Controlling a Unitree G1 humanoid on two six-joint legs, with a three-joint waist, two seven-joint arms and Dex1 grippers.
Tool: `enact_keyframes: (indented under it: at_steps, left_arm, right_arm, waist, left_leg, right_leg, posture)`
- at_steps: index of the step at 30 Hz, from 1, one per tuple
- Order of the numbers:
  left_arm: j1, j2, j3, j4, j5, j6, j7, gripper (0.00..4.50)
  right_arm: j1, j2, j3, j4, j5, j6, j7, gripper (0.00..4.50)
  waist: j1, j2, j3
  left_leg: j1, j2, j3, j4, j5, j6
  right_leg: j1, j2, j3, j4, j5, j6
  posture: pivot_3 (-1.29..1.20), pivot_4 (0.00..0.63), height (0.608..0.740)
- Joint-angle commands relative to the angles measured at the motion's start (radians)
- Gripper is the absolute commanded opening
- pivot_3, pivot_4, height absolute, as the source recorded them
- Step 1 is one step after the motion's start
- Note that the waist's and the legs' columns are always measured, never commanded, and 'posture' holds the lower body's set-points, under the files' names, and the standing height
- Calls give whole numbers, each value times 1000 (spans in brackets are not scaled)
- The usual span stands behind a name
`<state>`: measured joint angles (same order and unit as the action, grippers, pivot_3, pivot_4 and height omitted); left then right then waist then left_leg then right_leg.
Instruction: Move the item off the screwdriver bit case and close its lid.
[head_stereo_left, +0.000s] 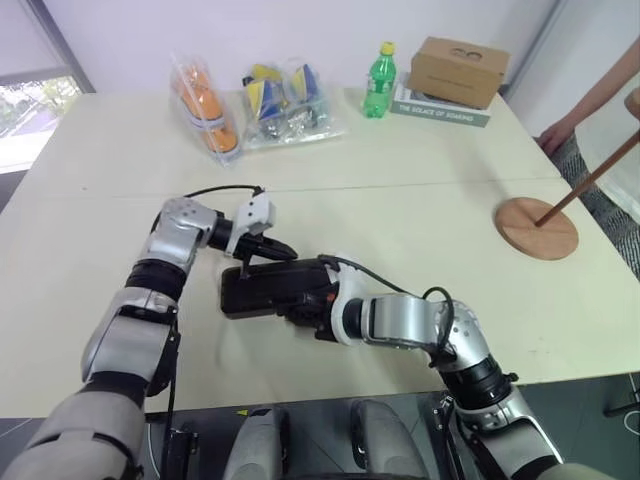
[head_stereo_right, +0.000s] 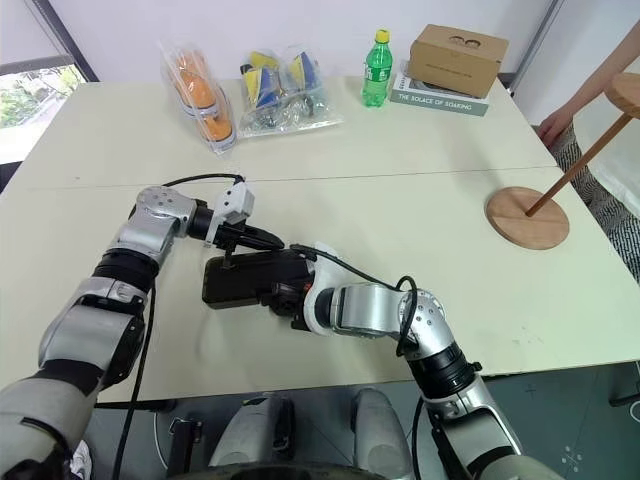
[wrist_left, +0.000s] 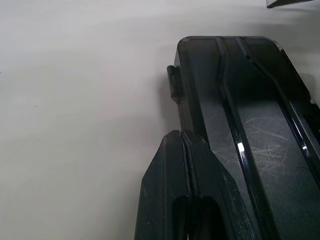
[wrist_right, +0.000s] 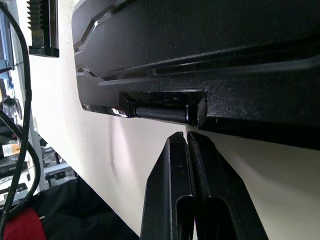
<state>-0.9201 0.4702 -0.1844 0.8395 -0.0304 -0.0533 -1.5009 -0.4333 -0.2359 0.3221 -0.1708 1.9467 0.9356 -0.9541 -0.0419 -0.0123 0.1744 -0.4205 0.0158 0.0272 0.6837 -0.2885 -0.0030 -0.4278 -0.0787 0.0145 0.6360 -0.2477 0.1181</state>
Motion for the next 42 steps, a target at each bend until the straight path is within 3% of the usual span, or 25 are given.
enact_keyframes:
  at_steps: [1, 25, 36, 42]
  left_arm:
    - [12, 12, -12, -42, 4, 4, -9, 0]
    - [146, 38, -95, -192, 37, -32, -54, 0]
    - [65, -23, -58, -53, 58, -107, 54, 0]
    - [31, -2, -29, 22, 65, -144, 104, 0]
  right_arm:
    - [-7, 10, 5, -1, -2, -17, 11, 77]
    - [-89, 37, -26, 11, -257, 36, 136, 77]
    - [-111, -10, -24, -1, -131, 106, 146, 77]
    - [-127, -127, -34, -67, 5, 110, 153, 77]
  waist:
    - [0, 0, 0]
    - [-4, 0, -1]
    - [2, 0, -2]
    - [1, 0, -2]
  left_leg:
    - [0, 0, 0, 0, 0, 0]
    - [1, 1, 0, 0, 0, 0]
    - [1, 0, 0, 0, 0, 0]
    - [1, 0, 0, 0, 0, 0]
  right_leg:
    - [0, 0, 0, 0, 0, 0]
    - [0, 1, 1, 1, 0, 0]
    - [0, 0, 1, 1, 0, 0]
    - [0, -1, 0, 0, 0, 0]
  posture:
    - [0, 150, 740]
    - [0, 150, 740]
    - [0, 150, 740]
    - [0, 150, 740]
